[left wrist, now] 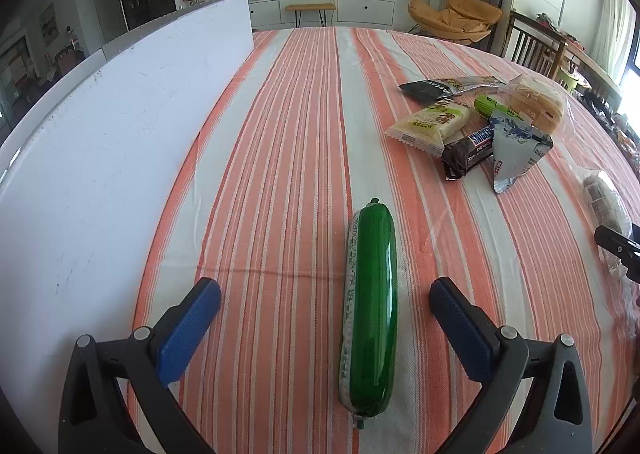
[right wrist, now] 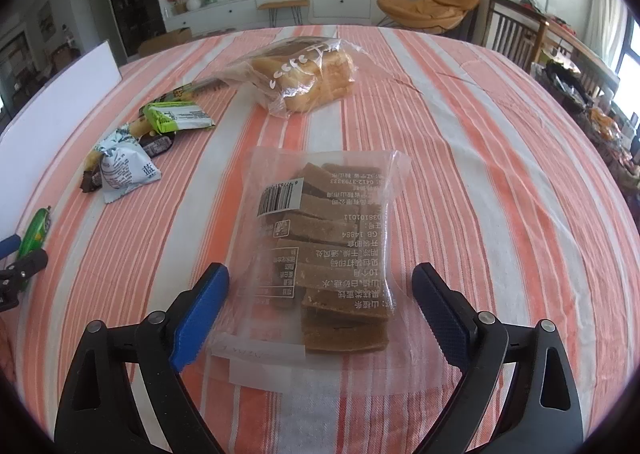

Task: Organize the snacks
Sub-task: 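Align the left tool fingers around the green sausage, then close the right tool on the biscuit bag while the left closes on the sausage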

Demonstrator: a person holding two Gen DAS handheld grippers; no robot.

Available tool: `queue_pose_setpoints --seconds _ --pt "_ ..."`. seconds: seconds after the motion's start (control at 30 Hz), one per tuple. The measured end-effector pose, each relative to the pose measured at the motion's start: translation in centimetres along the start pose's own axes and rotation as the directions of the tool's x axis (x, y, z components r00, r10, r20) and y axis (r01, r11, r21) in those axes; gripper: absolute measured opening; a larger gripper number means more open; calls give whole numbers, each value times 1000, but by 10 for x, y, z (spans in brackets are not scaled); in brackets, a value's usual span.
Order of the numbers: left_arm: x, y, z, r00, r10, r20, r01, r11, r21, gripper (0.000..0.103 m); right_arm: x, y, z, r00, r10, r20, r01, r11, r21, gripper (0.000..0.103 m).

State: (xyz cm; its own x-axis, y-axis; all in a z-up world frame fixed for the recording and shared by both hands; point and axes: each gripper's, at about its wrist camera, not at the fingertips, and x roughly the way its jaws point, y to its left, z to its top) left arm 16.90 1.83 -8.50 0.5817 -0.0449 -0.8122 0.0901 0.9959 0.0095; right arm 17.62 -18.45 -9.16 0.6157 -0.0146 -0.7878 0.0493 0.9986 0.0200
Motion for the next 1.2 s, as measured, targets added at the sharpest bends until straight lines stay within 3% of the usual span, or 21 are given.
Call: queue_pose_setpoints --seconds 0.13,0.33,0.47,0.57,0.67,0.73,0.87,0.97,1.07,1.13,1.17,1.2 --pt "0 0 0 1000 -1 0 1 1000 0 103 0 -2 7 998 26 -63 -27 1000 -10 95" --pt "0 0 1 1000 0 0 0 1000 0 103 -11 -25 35 987 72 -144 -56 992 116 94" --pt "0 0 1 1000 0 0 0 1000 0 103 15 -35 50 944 113 -310 -50 978 203 94" --pt "0 0 1 1000 0 0 0 1000 0 103 31 -23 58 924 65 -376 -20 992 122 96" --pt "0 0 1 1000 0 0 0 1000 0 103 37 2 58 921 1 -388 2 1000 9 96" --pt "0 0 1 1000 0 0 0 1000 0 103 36 17 56 935 4 -354 -20 999 -41 96" --pt "0 0 1 1000 0 0 0 1000 0 103 35 22 51 947 8 -322 -23 999 -45 99" --pt "0 0 0 1000 0 -1 0 1000 0 103 36 23 51 943 12 -333 -40 996 -78 99" --pt "1 0 3 1000 -4 -10 5 1000 10 103 41 22 57 920 4 -391 -44 995 -93 94" --pt "2 1 5 999 -18 -28 19 999 29 103 35 22 65 916 10 -401 -50 995 -90 73" --pt "2 1 5 999 -24 -40 25 999 37 103 33 23 67 911 26 -412 -64 995 -80 51" --pt "1 1 5 998 -28 -48 30 999 45 103 33 25 66 905 12 -425 -58 994 -94 50"
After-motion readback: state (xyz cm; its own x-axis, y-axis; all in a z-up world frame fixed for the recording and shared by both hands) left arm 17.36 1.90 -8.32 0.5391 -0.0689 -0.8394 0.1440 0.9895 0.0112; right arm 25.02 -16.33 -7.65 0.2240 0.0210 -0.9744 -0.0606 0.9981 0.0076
